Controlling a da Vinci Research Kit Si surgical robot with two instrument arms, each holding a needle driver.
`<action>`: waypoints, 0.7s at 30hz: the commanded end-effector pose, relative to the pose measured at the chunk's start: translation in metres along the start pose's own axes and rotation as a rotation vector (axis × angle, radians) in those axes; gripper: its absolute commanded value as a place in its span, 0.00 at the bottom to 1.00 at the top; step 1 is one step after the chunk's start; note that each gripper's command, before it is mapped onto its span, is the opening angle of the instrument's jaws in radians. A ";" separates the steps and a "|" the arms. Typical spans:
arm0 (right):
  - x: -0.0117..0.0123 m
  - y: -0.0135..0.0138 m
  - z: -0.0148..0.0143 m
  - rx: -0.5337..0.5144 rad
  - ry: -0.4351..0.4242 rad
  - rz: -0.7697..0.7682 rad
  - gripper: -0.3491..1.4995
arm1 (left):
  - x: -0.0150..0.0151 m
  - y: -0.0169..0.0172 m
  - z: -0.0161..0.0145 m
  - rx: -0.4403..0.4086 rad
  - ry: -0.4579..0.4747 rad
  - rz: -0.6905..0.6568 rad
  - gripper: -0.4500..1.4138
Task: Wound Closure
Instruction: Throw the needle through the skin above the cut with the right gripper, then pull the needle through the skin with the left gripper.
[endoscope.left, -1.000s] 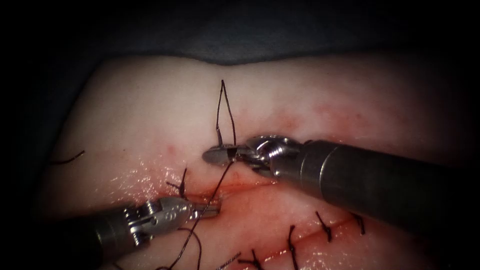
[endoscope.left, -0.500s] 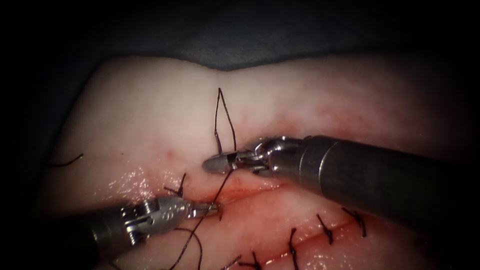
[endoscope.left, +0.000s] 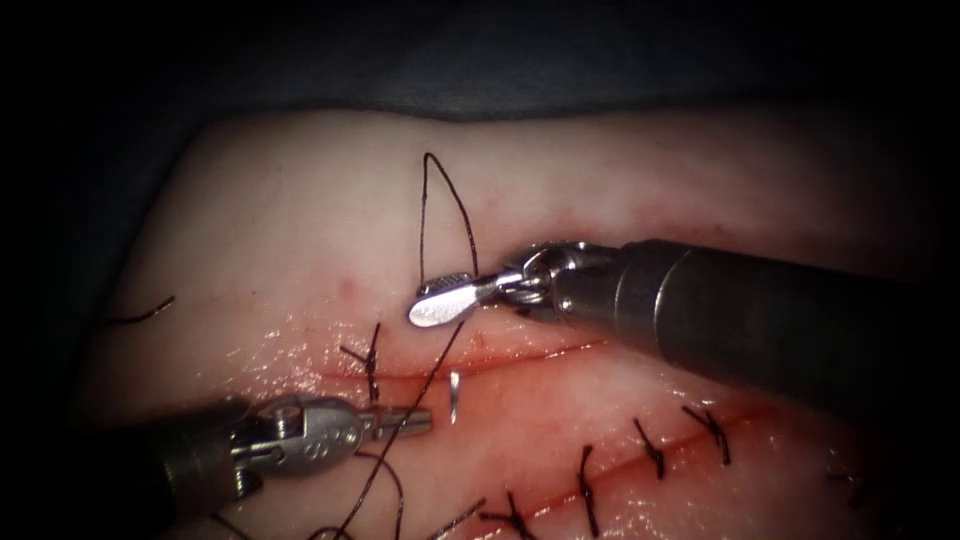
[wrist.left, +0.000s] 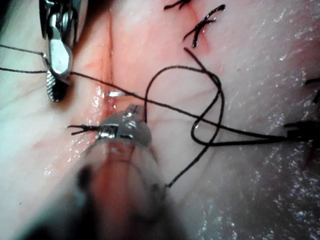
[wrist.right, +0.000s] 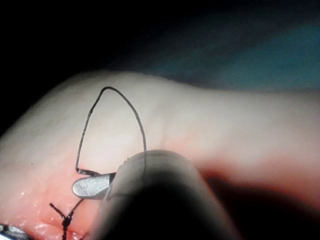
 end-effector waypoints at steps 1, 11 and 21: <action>0.0022 0.0006 0.0001 0.002 0.006 0.004 0.90 | 0.0000 -0.0009 0.0010 0.005 0.012 0.040 0.06; 0.0037 0.0029 -0.0026 -0.019 0.032 0.010 0.82 | 0.0004 -0.0033 0.0027 0.051 0.103 0.273 0.40; 0.0034 0.0028 -0.0029 -0.019 0.043 0.011 0.74 | -0.0010 -0.0040 0.0052 0.052 0.115 0.325 0.31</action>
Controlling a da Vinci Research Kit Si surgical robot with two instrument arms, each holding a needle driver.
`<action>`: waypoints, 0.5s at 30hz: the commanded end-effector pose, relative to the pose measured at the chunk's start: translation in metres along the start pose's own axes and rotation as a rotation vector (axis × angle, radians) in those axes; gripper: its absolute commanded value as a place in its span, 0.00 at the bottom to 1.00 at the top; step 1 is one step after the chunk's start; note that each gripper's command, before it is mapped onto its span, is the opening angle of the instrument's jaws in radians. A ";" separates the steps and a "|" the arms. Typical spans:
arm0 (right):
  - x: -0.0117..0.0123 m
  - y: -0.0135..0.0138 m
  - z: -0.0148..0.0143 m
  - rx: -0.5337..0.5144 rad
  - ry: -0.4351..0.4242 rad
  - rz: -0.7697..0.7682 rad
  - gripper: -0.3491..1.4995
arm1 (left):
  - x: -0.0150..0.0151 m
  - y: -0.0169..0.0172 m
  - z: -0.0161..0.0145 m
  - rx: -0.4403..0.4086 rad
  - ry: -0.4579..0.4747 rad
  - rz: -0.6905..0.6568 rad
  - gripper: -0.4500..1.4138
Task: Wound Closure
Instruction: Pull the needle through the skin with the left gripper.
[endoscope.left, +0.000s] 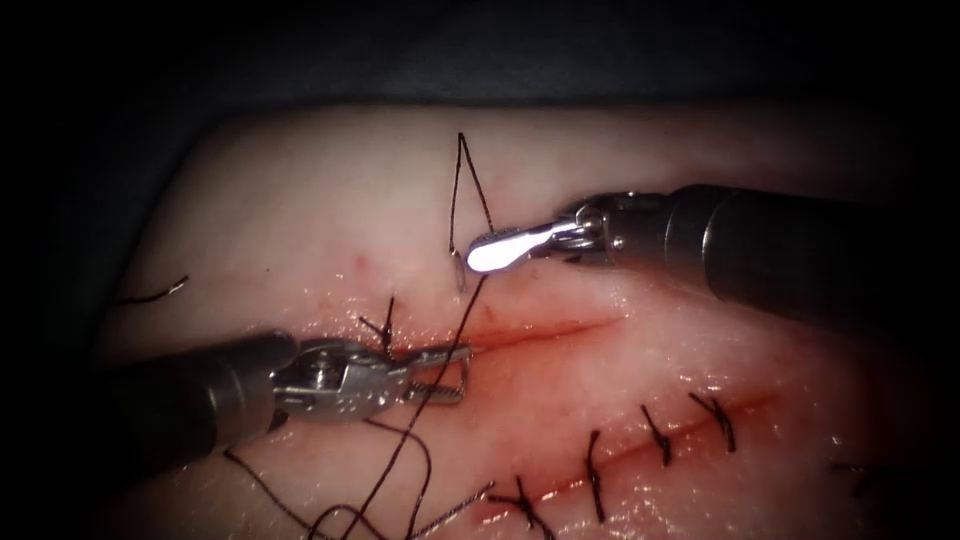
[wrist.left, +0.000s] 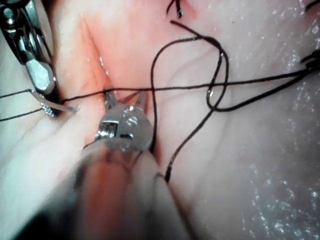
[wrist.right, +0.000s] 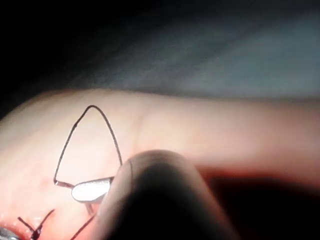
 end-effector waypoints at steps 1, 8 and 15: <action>0.0006 -0.0002 0.0012 0.006 0.002 -0.003 0.73 | -0.0004 -0.0004 0.0012 -0.015 -0.003 0.014 0.29; 0.0004 -0.0002 0.0013 0.008 0.008 -0.004 0.68 | -0.0005 0.0011 0.0033 -0.050 -0.024 0.068 0.28; 0.0002 0.0000 0.0013 0.010 0.018 -0.007 0.62 | -0.0002 0.0018 0.0037 -0.073 -0.027 0.137 0.28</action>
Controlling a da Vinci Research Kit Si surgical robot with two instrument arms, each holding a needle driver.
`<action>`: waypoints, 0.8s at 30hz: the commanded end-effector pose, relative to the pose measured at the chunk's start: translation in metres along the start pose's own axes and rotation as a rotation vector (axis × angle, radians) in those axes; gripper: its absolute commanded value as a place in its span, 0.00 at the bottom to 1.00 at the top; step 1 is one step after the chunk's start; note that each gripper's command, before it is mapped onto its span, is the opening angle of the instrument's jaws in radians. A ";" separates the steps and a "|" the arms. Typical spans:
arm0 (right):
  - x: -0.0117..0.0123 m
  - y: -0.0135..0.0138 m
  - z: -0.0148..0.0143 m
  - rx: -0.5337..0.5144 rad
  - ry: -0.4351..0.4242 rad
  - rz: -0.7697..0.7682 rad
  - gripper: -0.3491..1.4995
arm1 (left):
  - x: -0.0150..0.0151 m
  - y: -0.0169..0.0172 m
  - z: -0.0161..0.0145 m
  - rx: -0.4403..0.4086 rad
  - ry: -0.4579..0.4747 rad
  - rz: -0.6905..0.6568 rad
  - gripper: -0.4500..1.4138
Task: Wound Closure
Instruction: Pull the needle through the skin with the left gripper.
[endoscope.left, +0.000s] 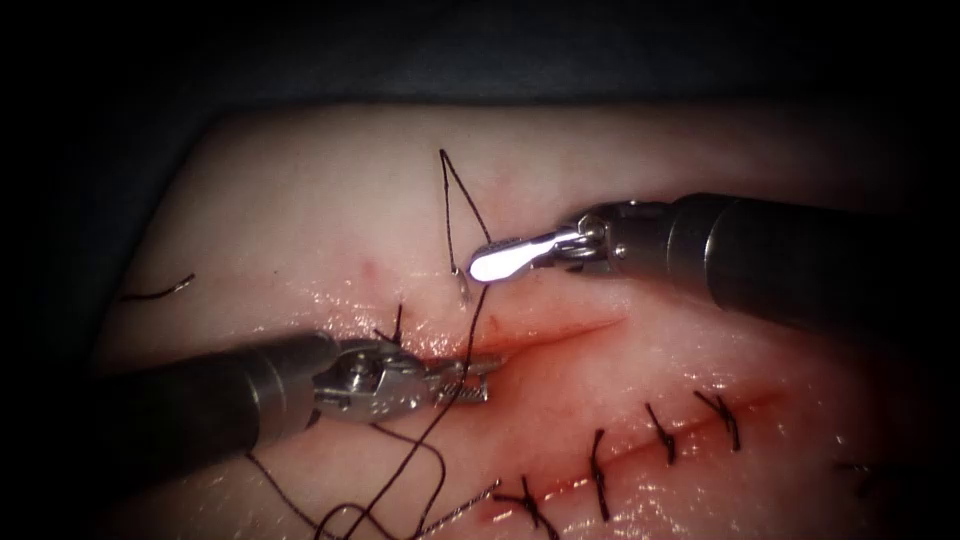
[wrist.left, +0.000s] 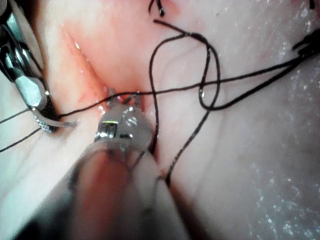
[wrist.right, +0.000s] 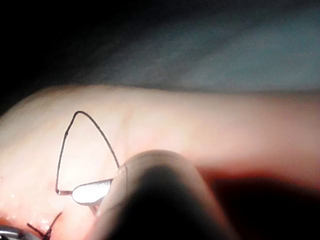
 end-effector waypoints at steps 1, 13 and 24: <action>0.0007 0.0000 0.0011 0.005 0.002 -0.003 0.62 | -0.0001 -0.0005 0.0008 -0.004 0.000 0.005 0.27; 0.0007 0.0001 0.0004 -0.004 0.036 0.002 0.49 | 0.0004 -0.0022 -0.0027 -0.031 0.018 -0.164 0.00; 0.0005 0.0003 0.0004 0.004 0.044 -0.001 0.49 | 0.0038 -0.0051 -0.0073 -0.222 0.310 -0.765 0.00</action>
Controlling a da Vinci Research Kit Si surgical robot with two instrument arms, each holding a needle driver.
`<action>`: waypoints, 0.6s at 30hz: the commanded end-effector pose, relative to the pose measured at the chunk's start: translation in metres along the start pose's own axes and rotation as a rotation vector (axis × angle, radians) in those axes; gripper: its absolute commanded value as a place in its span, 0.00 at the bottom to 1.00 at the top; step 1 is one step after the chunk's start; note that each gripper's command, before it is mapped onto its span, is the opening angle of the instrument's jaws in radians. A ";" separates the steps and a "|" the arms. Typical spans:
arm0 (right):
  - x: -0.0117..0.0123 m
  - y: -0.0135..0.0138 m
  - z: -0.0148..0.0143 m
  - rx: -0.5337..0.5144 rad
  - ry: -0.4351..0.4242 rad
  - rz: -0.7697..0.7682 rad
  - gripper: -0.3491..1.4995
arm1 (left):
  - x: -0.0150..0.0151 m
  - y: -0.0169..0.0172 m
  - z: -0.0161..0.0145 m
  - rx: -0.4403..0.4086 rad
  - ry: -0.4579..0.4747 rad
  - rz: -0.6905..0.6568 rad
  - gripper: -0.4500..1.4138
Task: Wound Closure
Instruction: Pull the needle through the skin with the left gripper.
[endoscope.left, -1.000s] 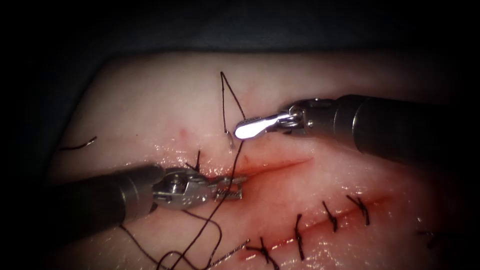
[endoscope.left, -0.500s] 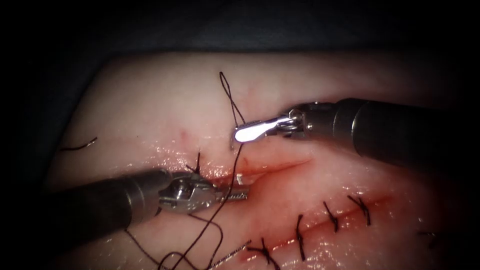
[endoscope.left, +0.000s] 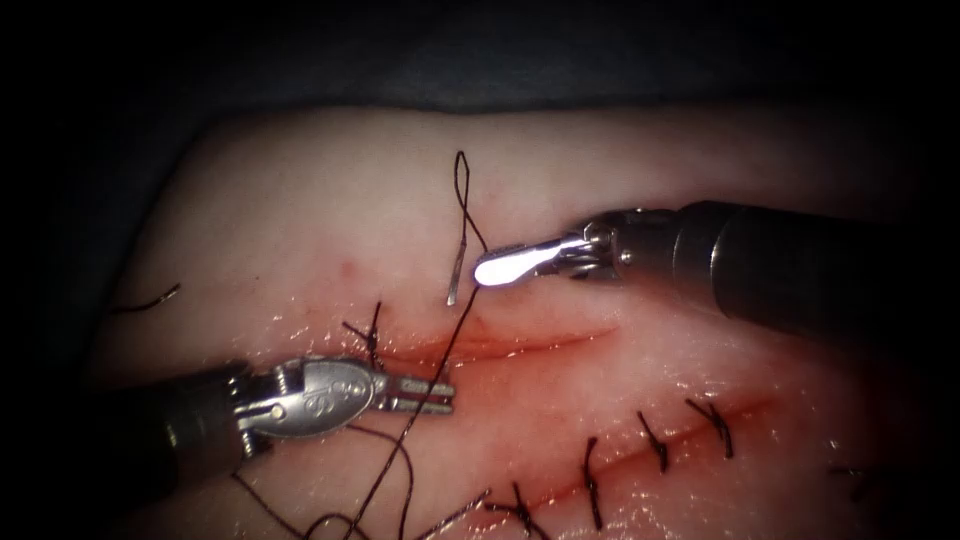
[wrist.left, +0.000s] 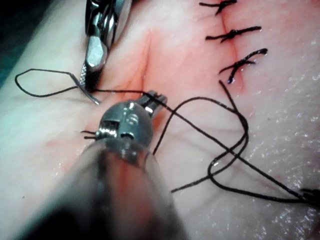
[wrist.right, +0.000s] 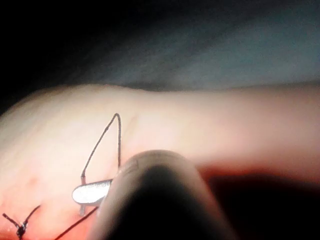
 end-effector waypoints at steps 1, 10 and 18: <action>0.0004 0.0001 0.0012 0.003 -0.002 -0.004 0.49 | 0.0001 -0.0008 0.0004 -0.012 0.019 -0.040 0.00; -0.0005 0.0003 0.0010 0.003 -0.006 -0.013 0.46 | -0.0003 -0.0024 -0.0022 -0.234 0.161 -0.362 0.00; -0.0011 0.0001 0.0010 0.004 -0.009 -0.017 0.48 | -0.0006 -0.0023 -0.0035 -0.435 0.217 -0.550 0.00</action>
